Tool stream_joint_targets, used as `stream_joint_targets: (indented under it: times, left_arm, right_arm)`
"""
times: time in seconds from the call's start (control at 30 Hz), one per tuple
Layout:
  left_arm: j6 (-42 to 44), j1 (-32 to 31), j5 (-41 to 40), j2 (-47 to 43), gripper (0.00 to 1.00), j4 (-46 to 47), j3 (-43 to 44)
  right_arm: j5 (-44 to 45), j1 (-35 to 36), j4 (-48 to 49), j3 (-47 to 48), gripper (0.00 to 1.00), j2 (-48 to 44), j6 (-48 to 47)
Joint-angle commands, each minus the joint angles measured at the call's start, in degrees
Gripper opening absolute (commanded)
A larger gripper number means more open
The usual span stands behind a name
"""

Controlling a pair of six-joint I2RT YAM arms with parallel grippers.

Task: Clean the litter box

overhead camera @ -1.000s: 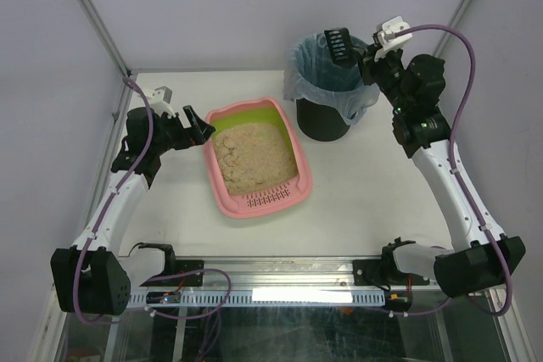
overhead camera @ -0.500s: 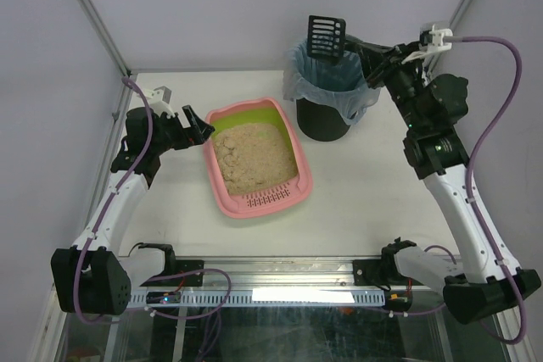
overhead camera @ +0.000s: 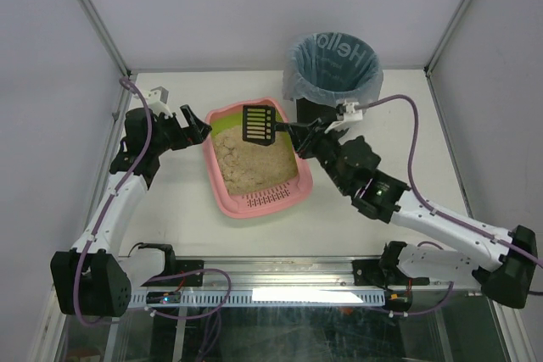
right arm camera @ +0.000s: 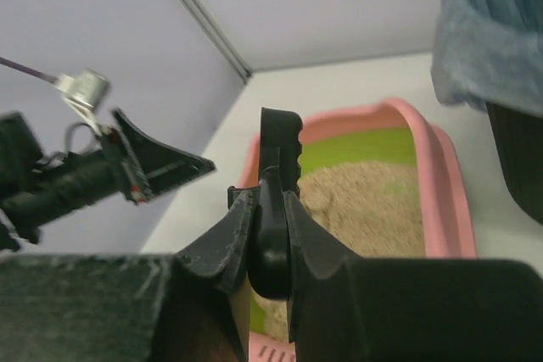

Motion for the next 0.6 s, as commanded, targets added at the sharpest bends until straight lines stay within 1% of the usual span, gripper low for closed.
stream_joint_targets:
  times: [0.0,0.1,0.2,0.33,0.57]
  left_arm:
    - [-0.9,0.8,-1.7,-2.0,0.95,1.1,1.2]
    - [-0.9,0.9,-1.5,-1.8,0.95,1.0,1.2]
    - [-0.9,0.9,-0.9,-1.5,0.95,1.0,1.2]
    - [-0.9,0.9,0.0,-1.1,0.95,1.0,1.3]
    - [-0.9,0.9,0.5,-0.9,0.95,1.1,1.3]
  right_arm:
    - [18.9,5.6,9.5,-4.6,0.0,2.0,2.6]
    - [22.6,7.7,11.4,-6.6,0.0,5.7,5.1]
    - [23.8,8.1,11.3,-7.5,0.06,9.3,8.1]
    - [23.7,8.1,10.7,-7.4,0.14,13.9,11.3]
    - [19.6,8.1,8.5,-5.7,0.22,19.8,14.9]
